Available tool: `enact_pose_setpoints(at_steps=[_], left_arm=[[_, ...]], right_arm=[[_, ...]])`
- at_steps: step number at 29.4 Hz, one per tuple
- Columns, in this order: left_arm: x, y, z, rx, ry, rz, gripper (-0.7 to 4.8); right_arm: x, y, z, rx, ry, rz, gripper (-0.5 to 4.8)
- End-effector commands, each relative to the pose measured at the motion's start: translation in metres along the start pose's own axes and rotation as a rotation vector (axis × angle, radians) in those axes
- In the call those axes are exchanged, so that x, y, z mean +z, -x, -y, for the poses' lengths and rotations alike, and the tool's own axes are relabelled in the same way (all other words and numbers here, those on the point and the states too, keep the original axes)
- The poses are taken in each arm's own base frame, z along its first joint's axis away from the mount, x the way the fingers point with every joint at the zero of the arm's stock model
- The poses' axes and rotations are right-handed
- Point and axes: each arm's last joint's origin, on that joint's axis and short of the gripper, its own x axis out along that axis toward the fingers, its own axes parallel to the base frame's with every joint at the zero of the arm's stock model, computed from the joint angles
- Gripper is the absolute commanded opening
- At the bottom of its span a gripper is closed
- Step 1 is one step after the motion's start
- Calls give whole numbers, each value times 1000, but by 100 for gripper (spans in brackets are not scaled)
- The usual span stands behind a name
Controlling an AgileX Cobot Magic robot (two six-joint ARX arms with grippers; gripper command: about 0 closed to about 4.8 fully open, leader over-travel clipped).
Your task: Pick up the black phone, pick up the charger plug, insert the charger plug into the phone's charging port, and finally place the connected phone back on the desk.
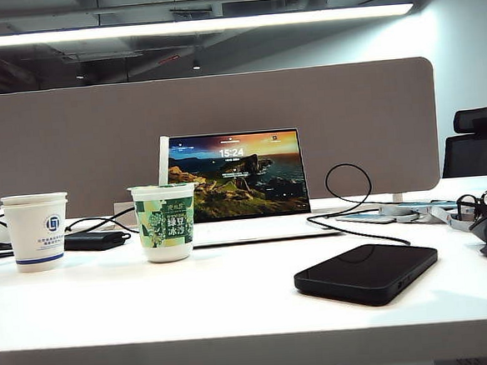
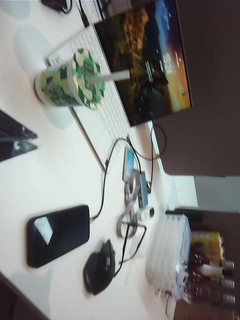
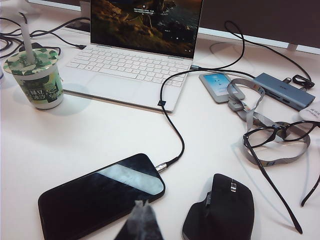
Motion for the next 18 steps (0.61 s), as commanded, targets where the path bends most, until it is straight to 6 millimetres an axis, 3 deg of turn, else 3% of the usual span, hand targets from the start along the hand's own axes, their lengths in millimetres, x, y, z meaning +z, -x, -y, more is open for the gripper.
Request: enact_pose_setpoints(at_steps=[1, 9, 14, 18], left_arm=[[0, 0, 1, -44, -11, 5, -6], [2, -2, -1, 18, -127, 70, -6], [-13, -10, -10, 88, -98, 157, -6], [-22, -11, -24, 194, -105, 113, -6]], right_arm=[[2, 1, 0, 0, 2, 18, -1], [2, 1, 0, 3, 2, 18, -1], [2, 1, 0, 3, 3, 18, -1], [2, 1, 0, 0, 3, 18, -1]])
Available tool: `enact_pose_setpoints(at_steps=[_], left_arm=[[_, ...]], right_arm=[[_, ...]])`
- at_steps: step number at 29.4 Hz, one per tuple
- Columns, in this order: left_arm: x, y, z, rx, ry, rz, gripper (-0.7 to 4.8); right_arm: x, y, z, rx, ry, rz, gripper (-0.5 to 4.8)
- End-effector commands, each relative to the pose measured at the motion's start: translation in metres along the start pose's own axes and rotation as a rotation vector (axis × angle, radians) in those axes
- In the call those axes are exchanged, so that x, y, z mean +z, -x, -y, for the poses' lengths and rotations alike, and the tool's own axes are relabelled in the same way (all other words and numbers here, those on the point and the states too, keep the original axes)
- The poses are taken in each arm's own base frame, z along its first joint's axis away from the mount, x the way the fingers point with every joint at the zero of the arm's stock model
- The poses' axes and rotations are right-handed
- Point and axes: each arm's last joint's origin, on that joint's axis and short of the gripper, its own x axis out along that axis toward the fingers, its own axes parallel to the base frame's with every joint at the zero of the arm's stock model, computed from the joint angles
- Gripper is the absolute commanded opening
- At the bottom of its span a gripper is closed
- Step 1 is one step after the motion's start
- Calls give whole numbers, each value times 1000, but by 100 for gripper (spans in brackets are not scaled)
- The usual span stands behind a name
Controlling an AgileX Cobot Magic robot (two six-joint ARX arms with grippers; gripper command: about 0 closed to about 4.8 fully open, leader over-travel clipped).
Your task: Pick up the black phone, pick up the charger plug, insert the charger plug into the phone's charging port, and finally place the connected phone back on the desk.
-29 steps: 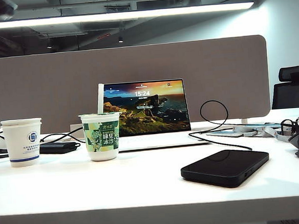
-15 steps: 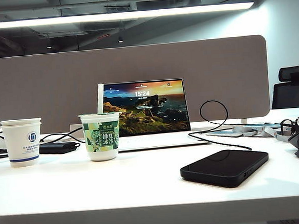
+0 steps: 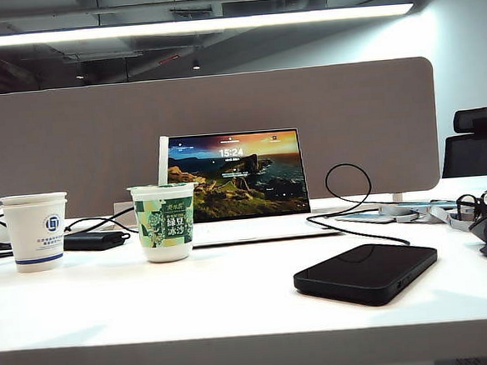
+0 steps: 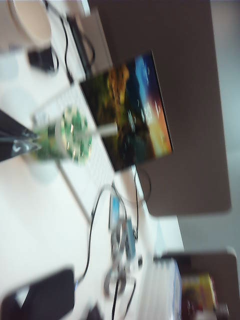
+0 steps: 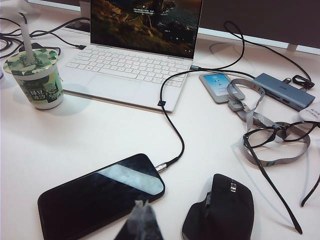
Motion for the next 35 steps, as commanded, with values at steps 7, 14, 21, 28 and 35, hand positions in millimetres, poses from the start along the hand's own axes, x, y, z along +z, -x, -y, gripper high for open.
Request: enact_pose_setpoints(at_steps=[7, 14, 21, 28, 35], left_arm=[[-4, 3, -26, 261, 6, -40, -6], [-10, 7, -39, 404, 32, -60, -6], [-25, 8, -43, 464, 56, -59, -6], [-26, 8, -44, 511, 53, -77, -6], [-28, 8, -44, 506, 22, -103, -6]], right_arm=[[2, 1, 0, 3, 3, 18, -1], [2, 1, 0, 3, 3, 18, -1], [2, 1, 0, 3, 2, 18, -1], [2, 1, 0, 3, 3, 18, -1], [2, 1, 0, 3, 3, 18, -1]])
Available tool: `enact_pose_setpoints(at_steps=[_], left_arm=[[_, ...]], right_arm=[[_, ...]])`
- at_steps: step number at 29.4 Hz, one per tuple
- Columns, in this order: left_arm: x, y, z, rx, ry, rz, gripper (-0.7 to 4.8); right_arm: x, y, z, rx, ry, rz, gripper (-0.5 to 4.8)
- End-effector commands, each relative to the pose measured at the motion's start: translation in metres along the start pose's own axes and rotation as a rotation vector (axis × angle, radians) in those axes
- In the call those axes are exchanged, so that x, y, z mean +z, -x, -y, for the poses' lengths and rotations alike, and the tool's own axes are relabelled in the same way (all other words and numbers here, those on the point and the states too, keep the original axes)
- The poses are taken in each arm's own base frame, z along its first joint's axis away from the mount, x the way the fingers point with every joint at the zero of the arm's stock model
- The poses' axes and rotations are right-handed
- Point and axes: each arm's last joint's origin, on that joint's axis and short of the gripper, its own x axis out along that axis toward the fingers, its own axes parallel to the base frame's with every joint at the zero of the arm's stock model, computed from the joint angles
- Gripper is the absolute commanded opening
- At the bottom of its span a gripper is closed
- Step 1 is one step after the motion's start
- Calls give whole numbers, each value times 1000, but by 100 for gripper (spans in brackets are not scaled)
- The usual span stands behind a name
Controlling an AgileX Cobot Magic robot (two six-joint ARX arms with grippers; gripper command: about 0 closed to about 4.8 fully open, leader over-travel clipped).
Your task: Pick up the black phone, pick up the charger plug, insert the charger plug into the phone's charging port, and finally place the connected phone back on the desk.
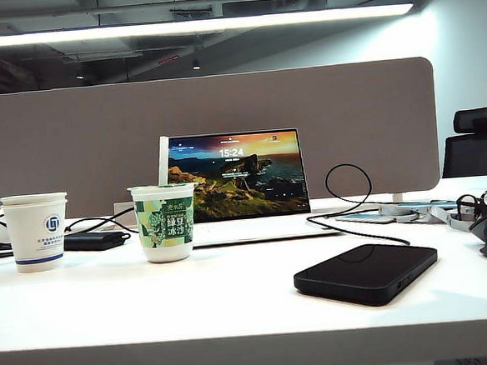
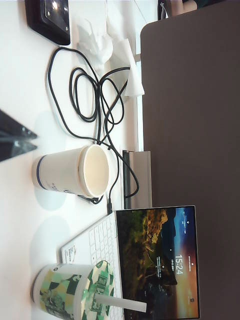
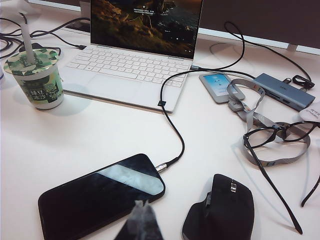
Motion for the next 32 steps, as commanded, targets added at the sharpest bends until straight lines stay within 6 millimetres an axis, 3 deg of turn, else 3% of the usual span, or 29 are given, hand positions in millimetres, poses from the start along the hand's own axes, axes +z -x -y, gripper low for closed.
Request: enact_pose_setpoints(at_steps=[1, 32], left_arm=[[0, 0, 0, 4, -39, -3, -6], [0, 0, 0, 4, -49, -1, -5]], right_arm=[[2, 1, 0, 1, 3, 17, -1], [2, 1, 0, 1, 3, 17, -1]])
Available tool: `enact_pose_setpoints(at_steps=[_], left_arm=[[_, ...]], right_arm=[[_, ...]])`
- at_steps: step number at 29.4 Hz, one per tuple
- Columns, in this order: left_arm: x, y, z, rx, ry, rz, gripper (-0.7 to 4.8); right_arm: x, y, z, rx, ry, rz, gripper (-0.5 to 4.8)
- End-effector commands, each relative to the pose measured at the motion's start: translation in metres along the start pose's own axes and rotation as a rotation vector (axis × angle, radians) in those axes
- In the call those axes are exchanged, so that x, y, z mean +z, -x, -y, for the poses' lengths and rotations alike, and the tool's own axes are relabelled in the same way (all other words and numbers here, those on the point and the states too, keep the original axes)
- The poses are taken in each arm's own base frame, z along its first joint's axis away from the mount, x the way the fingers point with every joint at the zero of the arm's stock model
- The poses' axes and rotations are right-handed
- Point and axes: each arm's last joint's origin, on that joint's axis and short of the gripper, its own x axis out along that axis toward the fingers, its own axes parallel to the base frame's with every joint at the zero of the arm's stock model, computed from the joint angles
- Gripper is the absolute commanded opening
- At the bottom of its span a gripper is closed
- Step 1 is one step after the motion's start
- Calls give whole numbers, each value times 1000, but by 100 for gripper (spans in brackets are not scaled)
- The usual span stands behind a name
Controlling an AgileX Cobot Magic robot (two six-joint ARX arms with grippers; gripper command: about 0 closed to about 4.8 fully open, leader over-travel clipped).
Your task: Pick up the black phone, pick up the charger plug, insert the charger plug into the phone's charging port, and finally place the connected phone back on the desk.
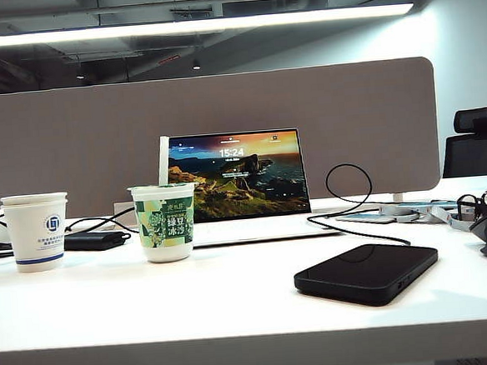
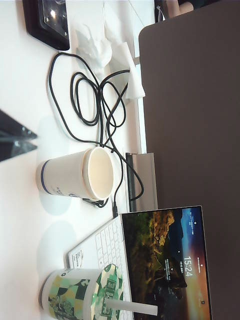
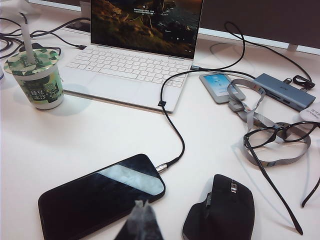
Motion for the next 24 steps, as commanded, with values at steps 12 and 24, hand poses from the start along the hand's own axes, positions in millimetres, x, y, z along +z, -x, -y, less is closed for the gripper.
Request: enact_pose_setpoints(at_steps=[12, 24], left_arm=[[1, 0, 0, 5, -4, 11, -5], [1, 0, 0, 5, -4, 11, -5]], right_arm=[[3, 1, 4, -124, 10, 23, -1], [-47, -4, 18, -343, 11, 305, -1]])
